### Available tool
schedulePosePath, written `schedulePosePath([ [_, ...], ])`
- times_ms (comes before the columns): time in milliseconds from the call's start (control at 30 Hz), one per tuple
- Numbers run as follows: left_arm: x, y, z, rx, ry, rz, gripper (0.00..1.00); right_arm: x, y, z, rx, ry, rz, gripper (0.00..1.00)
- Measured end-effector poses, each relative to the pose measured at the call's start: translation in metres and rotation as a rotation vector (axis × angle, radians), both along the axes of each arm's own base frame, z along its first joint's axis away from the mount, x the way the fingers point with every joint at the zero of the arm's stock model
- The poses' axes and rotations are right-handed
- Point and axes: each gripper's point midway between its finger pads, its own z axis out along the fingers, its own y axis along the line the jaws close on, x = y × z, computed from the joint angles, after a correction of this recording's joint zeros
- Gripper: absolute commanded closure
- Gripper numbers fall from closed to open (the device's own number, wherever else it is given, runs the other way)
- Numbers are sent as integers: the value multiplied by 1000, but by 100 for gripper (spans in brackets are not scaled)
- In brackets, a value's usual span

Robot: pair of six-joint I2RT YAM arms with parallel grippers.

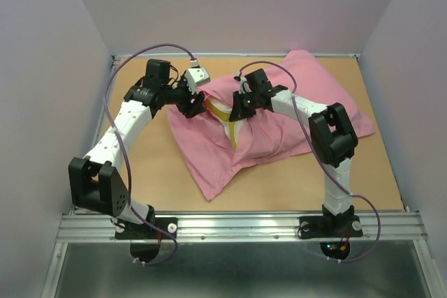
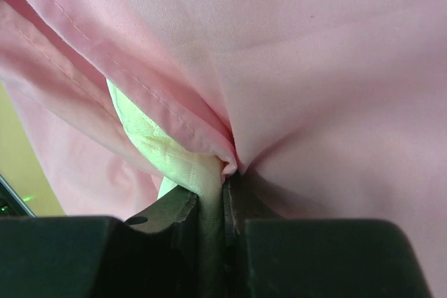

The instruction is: Put the pillow into the pillowcase

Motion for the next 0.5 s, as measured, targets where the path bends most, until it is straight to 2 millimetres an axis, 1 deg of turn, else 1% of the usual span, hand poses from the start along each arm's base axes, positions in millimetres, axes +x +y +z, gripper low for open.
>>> schedulePosePath([
  [67, -6, -2, 4, 33, -71, -50, 30, 0, 0, -1, 2, -2, 0, 100],
  [100, -8, -4, 3, 61, -115, -92, 27, 0, 0, -2, 4, -3, 0, 100],
  [133, -11, -7, 0, 85, -145, -129, 27, 0, 0, -2, 6, -4, 1, 99],
  [200, -17, -16, -13, 140, -191, -211, 26, 0, 1, -2, 9, -5, 2, 100],
  [267, -20, -25, -36, 206, -223, -299, 26, 0, 1, -2, 12, -5, 4, 99],
  [300, -19, -28, -43, 224, -230, -324, 26, 0, 1, -2, 12, -4, 4, 100],
  [367, -14, -41, -71, 265, -227, -389, 26, 0, 1, -2, 14, -4, 5, 99],
  [500, -2, -47, -126, 339, -172, -457, 26, -1, 2, -3, 19, -1, 3, 99],
])
